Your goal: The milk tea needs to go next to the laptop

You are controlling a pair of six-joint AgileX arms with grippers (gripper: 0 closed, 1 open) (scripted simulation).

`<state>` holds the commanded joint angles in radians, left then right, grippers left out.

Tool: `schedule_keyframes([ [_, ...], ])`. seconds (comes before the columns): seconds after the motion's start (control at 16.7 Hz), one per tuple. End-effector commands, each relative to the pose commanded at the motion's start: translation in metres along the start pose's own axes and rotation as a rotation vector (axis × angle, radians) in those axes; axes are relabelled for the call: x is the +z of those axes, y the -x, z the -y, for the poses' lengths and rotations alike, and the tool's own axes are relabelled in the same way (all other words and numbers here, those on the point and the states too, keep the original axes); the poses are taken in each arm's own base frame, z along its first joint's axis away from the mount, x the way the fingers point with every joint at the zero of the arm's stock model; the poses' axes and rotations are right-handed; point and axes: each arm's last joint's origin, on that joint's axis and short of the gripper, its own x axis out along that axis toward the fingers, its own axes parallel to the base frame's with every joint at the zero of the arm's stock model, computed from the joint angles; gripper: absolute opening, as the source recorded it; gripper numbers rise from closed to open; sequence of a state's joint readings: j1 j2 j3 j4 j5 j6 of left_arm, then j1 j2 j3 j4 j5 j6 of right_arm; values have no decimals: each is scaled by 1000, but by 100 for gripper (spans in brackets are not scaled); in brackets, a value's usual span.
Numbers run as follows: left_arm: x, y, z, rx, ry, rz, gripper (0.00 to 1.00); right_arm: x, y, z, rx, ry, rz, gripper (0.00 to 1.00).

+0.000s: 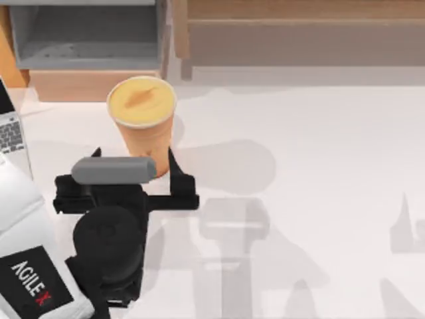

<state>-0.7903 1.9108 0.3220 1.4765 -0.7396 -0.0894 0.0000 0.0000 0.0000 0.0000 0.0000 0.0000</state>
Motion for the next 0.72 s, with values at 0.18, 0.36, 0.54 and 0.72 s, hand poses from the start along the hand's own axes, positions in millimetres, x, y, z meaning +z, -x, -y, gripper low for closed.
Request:
schedule_keyframes([
  [0.18,-10,4,5,0,-12,-7,100,0,0,0,0,0,0,100],
  [0.36,-10,4,5,0,-12,-7,100,0,0,0,0,0,0,100],
  [0.54,-10,2,4,3,-14,-10,100,0,0,0,0,0,0,100],
  [0.72,-10,-16,7,0,-12,-7,100,0,0,0,0,0,0,100],
])
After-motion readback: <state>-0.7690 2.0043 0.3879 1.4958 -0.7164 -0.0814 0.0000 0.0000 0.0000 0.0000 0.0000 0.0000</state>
